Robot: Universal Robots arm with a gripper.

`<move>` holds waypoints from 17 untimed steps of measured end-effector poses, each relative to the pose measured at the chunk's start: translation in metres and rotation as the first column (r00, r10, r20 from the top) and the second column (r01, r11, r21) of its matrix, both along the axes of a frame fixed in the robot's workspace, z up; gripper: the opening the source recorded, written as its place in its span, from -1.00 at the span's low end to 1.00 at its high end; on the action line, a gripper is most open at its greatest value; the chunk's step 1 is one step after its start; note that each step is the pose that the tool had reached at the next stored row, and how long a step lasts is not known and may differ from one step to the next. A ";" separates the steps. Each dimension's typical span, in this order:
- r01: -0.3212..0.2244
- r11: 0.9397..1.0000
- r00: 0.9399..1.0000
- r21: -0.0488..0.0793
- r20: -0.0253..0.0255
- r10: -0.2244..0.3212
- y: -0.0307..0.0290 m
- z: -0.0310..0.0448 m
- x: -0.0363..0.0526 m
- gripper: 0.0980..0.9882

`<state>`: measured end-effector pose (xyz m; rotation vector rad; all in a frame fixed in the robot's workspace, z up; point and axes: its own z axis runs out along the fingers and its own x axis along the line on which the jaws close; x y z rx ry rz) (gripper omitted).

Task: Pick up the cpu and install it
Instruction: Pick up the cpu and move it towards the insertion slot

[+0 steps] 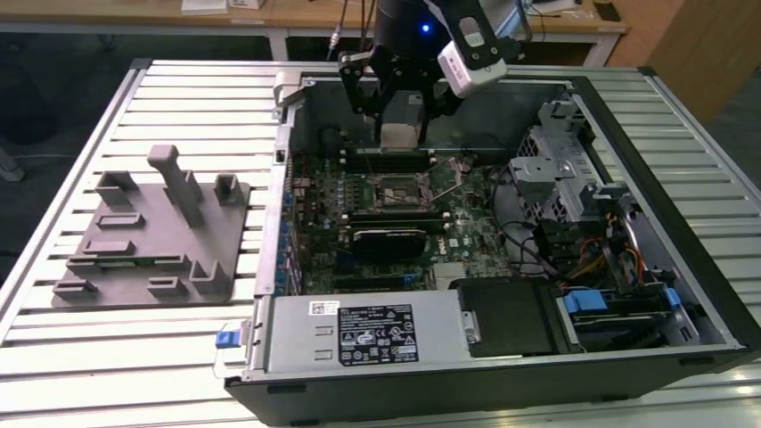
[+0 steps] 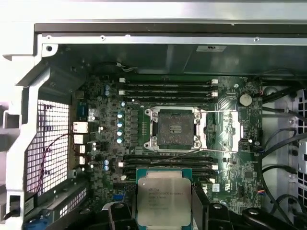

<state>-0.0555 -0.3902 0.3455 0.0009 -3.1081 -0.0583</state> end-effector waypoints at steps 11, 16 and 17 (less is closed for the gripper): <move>0.000 1.000 1.000 0.000 0.000 0.000 0.0115 -0.0201 0.0007 0.00; 0.000 1.000 1.000 0.000 -0.003 0.000 0.0152 -0.0291 0.0054 0.00; 0.000 1.000 1.000 0.000 -0.004 0.000 0.0160 -0.0308 0.0067 0.00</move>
